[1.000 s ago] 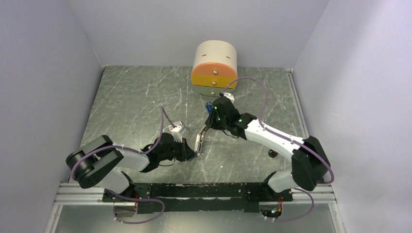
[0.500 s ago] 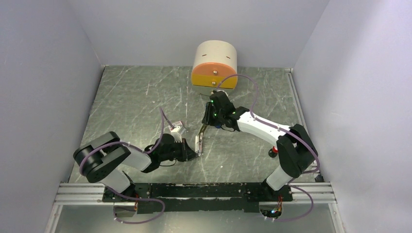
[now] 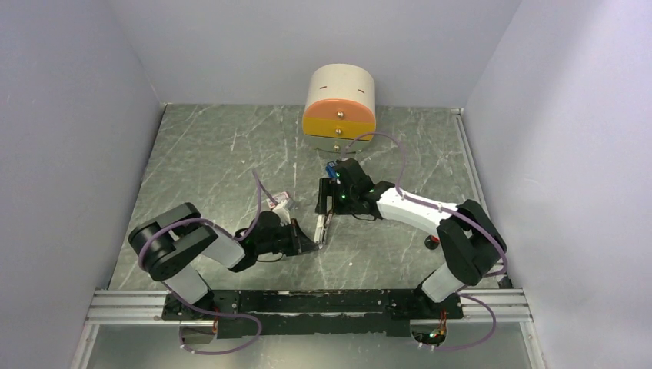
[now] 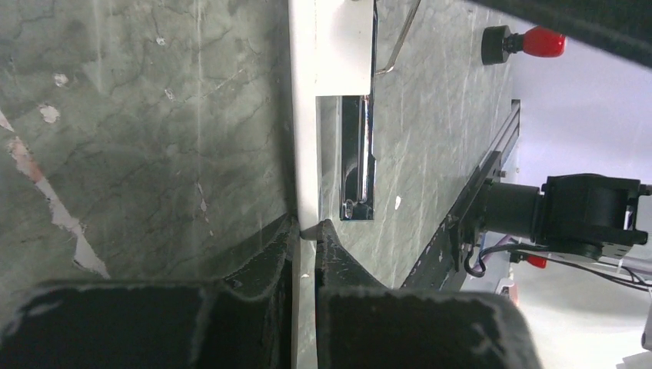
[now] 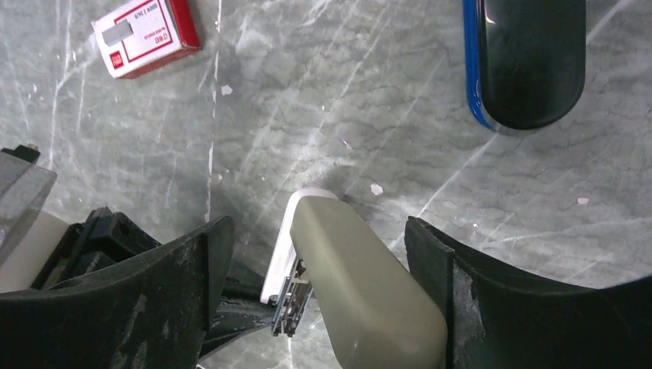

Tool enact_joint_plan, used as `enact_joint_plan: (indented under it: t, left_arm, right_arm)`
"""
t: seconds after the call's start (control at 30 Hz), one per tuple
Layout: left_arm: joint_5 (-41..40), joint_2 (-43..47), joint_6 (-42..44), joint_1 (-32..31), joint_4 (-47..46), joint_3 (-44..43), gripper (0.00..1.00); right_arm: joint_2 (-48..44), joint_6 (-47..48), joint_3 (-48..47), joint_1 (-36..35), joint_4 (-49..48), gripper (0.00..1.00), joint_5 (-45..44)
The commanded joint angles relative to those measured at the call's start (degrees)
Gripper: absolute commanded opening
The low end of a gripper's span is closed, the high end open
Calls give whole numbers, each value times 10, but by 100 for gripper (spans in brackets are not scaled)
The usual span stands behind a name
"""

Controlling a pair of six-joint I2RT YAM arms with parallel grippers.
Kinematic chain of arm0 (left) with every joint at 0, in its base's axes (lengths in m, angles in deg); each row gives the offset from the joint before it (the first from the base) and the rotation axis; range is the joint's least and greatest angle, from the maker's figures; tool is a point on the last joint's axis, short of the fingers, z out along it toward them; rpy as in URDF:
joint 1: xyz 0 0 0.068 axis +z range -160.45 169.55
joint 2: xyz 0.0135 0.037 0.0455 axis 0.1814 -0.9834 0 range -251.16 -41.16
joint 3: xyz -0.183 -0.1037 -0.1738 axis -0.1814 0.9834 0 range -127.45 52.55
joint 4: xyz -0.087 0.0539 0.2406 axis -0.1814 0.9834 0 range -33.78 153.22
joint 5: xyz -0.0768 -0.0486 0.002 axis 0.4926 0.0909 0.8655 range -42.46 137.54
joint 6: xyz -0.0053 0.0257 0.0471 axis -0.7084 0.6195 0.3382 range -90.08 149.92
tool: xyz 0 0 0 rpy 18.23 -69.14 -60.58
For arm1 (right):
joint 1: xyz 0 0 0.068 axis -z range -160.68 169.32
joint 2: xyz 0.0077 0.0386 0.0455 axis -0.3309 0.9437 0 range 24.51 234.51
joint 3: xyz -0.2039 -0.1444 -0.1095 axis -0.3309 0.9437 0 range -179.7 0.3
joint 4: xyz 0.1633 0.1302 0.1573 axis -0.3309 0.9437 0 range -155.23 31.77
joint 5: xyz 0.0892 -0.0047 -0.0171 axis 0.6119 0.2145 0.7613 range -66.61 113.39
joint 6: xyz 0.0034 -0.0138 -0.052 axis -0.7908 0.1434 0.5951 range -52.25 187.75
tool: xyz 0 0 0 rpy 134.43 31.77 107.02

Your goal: Load the staples into the stapler

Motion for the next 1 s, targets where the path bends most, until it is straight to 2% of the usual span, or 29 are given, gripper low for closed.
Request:
enact_joint_plan:
  t: [0.0, 0.17, 0.3, 0.5, 0.83, 0.97]
  left_arm:
    - [12, -20, -12, -9, 56, -3, 5]
    - [15, -22, -38, -8, 50, 1, 5]
    - [12, -26, -56, -1, 45, 7, 5]
    - [25, -32, -66, 3, 24, 13, 5]
    - [38, -67, -84, 4, -25, 21, 5]
    - [43, -83, -94, 4, -58, 27, 5]
  right_arm:
    - [-32, -6, 19, -2, -13, 87, -14]
    - [-75, -31, 45, -1, -18, 92, -36]
    - [-109, -67, 81, -12, -26, 91, -54]
    - [-123, -113, 125, -43, -53, 75, -66]
    - [-61, -124, 105, -74, -85, 67, -99]
    - [-37, -130, 97, -79, -86, 52, -119]
